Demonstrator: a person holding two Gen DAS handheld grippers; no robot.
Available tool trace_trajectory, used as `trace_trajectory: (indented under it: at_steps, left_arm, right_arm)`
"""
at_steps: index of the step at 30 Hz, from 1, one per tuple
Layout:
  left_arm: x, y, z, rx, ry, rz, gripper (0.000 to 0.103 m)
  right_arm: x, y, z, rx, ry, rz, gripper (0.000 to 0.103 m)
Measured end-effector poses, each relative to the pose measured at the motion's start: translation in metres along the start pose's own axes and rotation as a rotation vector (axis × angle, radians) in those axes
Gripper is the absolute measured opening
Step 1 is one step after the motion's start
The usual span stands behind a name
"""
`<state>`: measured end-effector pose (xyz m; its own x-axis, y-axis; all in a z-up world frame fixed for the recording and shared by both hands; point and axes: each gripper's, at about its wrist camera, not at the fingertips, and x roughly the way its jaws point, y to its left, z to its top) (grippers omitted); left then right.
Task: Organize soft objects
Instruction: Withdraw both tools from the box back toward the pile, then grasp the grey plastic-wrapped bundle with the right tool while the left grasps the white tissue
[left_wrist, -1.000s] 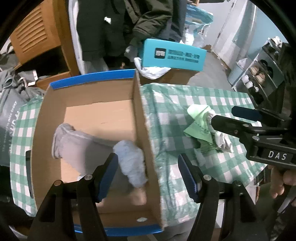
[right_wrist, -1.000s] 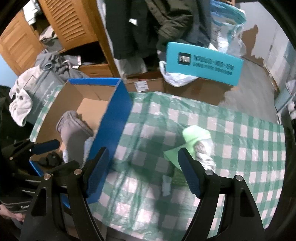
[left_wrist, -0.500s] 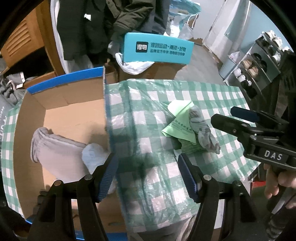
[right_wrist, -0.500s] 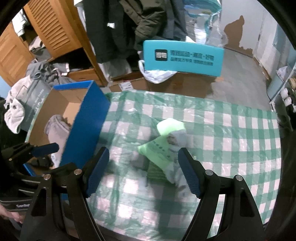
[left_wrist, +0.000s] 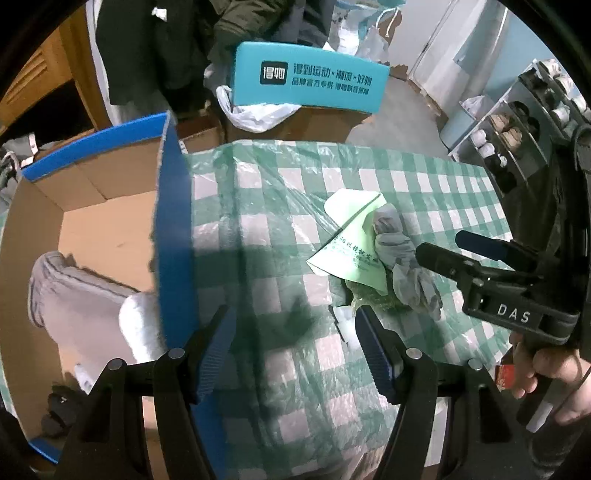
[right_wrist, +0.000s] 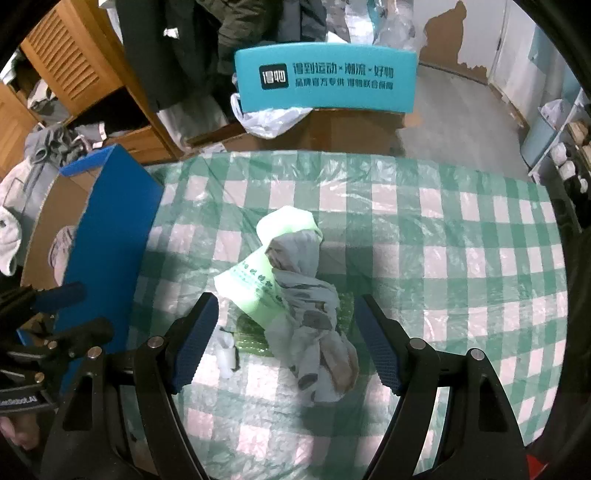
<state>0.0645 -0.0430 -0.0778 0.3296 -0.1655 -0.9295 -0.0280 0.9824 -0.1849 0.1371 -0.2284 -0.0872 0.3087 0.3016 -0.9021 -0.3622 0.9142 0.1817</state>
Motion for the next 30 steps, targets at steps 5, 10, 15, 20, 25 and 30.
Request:
trace_trajectory:
  at_steps: [5,10,15,20,25,30]
  left_arm:
    - [0.015,-0.005,0.002,0.004,0.022,-0.005,0.069]
    - [0.028,-0.011,0.005,0.011,0.035,-0.001,0.069]
    - [0.041,-0.014,0.006,0.014,0.052,-0.003,0.069]
    - [0.053,-0.015,0.005,0.020,0.077,-0.002,0.069]
    - [0.060,-0.017,0.005,0.015,0.096,-0.010,0.069]
    - [0.065,-0.019,0.004,0.014,0.113,-0.024,0.069]
  right_arm:
    - [0.016,-0.004,-0.003,-0.013,0.024,0.005,0.077]
    - [0.033,-0.009,-0.006,-0.031,0.053,-0.002,0.077]
    - [0.048,-0.013,-0.010,-0.042,0.072,-0.006,0.077]
    - [0.061,-0.016,-0.015,-0.060,0.101,-0.019,0.077]
    - [0.071,-0.019,-0.019,-0.066,0.137,-0.011,0.054]
    - [0.075,-0.023,-0.024,-0.063,0.147,-0.020,0.034]
